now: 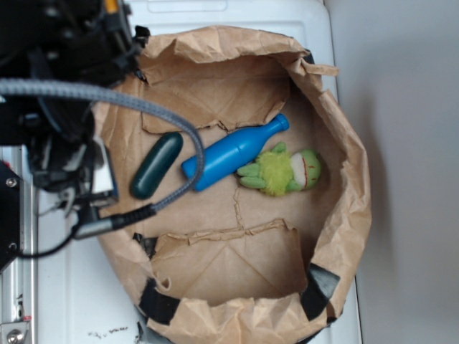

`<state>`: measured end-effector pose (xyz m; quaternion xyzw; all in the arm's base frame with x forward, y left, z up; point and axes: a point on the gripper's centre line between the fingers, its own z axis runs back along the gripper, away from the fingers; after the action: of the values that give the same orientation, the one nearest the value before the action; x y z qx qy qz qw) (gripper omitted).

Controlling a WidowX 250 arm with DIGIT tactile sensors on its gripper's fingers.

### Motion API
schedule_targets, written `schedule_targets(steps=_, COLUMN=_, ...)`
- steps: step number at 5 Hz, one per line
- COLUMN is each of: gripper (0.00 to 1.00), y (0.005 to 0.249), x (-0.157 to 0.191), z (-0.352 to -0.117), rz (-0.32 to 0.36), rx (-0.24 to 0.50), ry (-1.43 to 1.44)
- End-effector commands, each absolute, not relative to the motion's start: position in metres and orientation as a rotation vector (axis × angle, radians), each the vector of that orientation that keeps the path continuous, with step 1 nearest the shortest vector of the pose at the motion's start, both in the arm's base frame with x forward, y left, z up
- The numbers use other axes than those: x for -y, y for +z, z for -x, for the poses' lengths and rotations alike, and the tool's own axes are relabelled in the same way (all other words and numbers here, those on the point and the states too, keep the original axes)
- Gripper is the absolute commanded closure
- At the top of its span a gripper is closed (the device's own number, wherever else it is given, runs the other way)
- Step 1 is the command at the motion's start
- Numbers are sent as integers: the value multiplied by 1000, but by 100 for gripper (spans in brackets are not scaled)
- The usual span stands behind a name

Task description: Grab the blue bottle.

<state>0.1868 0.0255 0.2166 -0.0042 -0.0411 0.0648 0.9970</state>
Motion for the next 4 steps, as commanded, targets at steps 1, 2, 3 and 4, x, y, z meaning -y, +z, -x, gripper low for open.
schedule_targets(steps=1, gripper=0, y=227, x=-30, z=-190, rz=5, rx=127, ry=143)
schedule_targets(steps=2, gripper=0, y=227, x=-30, z=-190, rz=5, rx=127, ry=143)
schedule_targets(steps=3, gripper=0, y=215, x=-28, z=-219, rz=-8, rx=162, ry=161)
schedule_targets(steps=4, gripper=0, y=200, x=-24, z=-245, rz=1, rx=178, ry=91)
